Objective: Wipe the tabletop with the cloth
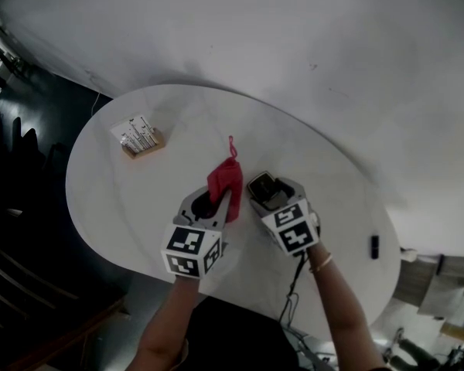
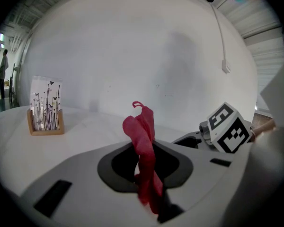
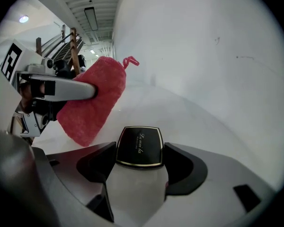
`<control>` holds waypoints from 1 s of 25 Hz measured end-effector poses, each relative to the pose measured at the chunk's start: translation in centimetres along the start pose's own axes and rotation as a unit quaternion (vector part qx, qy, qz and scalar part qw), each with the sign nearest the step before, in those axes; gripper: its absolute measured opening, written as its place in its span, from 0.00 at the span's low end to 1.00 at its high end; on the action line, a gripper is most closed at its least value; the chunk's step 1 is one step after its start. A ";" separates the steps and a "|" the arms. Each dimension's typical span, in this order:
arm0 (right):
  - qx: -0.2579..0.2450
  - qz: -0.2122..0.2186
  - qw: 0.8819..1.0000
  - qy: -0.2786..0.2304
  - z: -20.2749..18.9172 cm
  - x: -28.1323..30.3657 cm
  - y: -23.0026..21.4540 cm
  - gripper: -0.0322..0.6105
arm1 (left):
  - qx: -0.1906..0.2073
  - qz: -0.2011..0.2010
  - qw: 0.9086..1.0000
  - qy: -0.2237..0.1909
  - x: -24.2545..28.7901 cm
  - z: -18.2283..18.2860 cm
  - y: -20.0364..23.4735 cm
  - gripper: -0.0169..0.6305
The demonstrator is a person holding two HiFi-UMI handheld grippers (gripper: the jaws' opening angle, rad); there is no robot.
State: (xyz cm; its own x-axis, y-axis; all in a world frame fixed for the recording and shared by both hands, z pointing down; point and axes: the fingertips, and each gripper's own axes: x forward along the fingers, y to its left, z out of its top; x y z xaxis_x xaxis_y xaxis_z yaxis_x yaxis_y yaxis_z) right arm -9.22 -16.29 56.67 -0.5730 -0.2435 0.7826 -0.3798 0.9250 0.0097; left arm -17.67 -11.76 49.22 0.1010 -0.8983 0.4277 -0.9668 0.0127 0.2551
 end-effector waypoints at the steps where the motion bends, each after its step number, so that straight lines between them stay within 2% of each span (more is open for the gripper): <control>1: -0.001 0.001 1.000 0.000 0.0 0.0 0.0 0.52 | 0.000 0.000 1.000 0.000 0.0 0.0 0.0 0.12; 7: 0.009 -0.013 1.000 -0.026 0.6 -1.1 -0.3 0.52 | 0.007 -0.001 1.000 -0.003 -0.4 0.4 0.0 0.12; 14: 0.079 -0.040 0.990 -0.113 1.8 -7.4 0.1 0.52 | 0.041 -0.024 0.999 -0.003 -0.6 2.4 -0.8 0.12; 20: 0.134 -0.113 0.970 -0.171 0.2 -13.6 -1.3 0.52 | 0.087 -0.092 0.992 0.009 1.9 5.2 -4.3 0.12; 25: 0.177 -0.176 0.947 -0.203 -1.6 -17.8 -3.5 0.52 | 0.117 -0.167 0.979 0.030 6.1 7.2 -10.3 0.12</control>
State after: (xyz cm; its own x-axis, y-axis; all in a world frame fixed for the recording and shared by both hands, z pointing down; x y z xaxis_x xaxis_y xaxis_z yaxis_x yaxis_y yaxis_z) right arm 3.48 -14.67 43.72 -0.5709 -0.6772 0.4642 -0.7772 0.6280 -0.0397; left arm -8.82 -20.54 43.00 0.4264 -0.8081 0.4063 -0.9045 -0.3832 0.1871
